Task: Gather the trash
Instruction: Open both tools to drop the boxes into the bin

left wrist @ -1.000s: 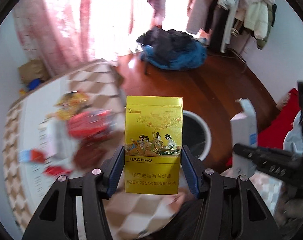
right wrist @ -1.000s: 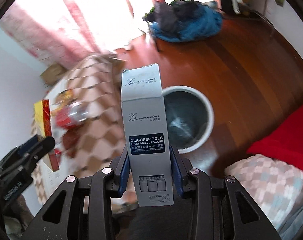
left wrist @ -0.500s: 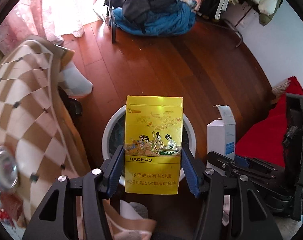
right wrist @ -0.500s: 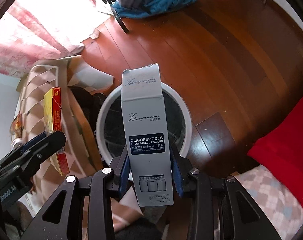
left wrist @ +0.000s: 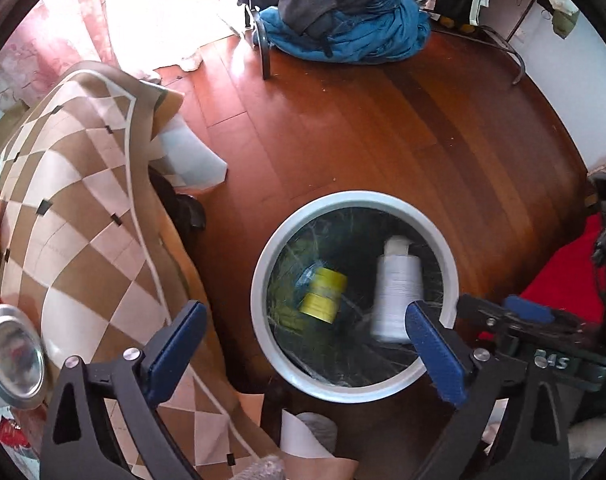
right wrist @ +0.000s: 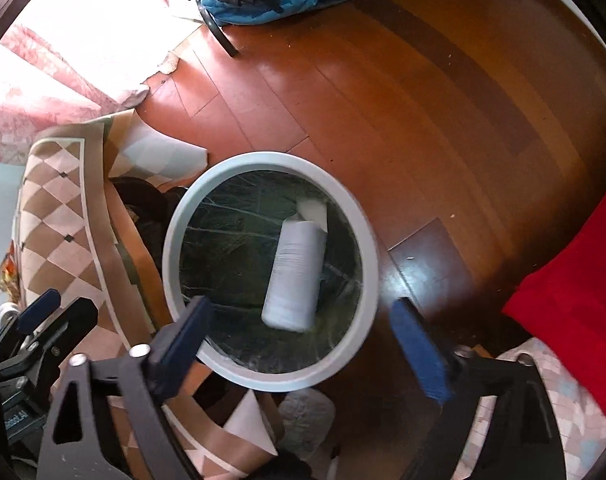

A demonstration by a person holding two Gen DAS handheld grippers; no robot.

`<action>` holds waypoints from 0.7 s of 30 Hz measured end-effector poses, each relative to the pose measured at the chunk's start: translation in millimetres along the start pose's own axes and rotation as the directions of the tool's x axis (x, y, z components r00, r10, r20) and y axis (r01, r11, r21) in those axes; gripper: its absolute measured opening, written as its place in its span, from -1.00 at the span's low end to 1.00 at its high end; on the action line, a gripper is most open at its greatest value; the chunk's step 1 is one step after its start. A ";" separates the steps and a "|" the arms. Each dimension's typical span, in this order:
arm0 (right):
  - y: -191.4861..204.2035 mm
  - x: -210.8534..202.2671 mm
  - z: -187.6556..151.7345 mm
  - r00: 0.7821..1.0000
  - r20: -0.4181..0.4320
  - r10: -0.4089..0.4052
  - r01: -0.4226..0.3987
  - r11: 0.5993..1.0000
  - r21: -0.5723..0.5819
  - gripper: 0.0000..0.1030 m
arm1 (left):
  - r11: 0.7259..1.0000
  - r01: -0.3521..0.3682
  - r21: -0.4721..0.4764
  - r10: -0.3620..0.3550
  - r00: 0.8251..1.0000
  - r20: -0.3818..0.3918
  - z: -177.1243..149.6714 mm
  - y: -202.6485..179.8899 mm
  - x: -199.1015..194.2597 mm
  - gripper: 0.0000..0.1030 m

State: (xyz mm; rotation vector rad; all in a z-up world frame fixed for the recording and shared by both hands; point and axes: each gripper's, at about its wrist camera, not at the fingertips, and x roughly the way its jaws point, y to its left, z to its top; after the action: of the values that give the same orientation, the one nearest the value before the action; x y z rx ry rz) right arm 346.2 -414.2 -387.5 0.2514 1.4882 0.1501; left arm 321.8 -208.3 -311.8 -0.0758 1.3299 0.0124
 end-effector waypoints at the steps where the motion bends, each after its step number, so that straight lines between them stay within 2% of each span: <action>1: 2.2 -2.0 -1.7 1.000 0.005 -0.016 0.016 1.000 -0.010 1.00 | 1.000 -0.005 -0.001 0.005 1.000 -0.002 -1.7 1.6 0.6 0.97; 6: 14.2 -15.6 -16.1 0.990 0.037 -0.133 0.136 0.987 -0.080 1.00 | 1.000 -0.025 -0.012 0.025 1.000 0.007 -10.6 5.1 -4.6 0.97; 9: 19.4 -27.4 -24.0 0.983 0.066 -0.171 0.178 0.978 -0.108 1.00 | 0.999 -0.036 -0.015 0.036 0.999 0.021 -17.1 6.2 -14.3 0.97; 21: 38.3 -88.8 -57.4 0.972 0.150 -0.182 0.199 0.974 -0.111 1.00 | 0.999 -0.047 -0.013 0.048 0.994 0.095 -41.9 7.2 -67.6 0.97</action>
State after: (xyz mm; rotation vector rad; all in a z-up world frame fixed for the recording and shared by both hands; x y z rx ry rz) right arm 284.1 -395.5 -295.6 0.0157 1.3507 0.0691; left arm 264.6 -201.4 -256.5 -0.0517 1.2363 0.0627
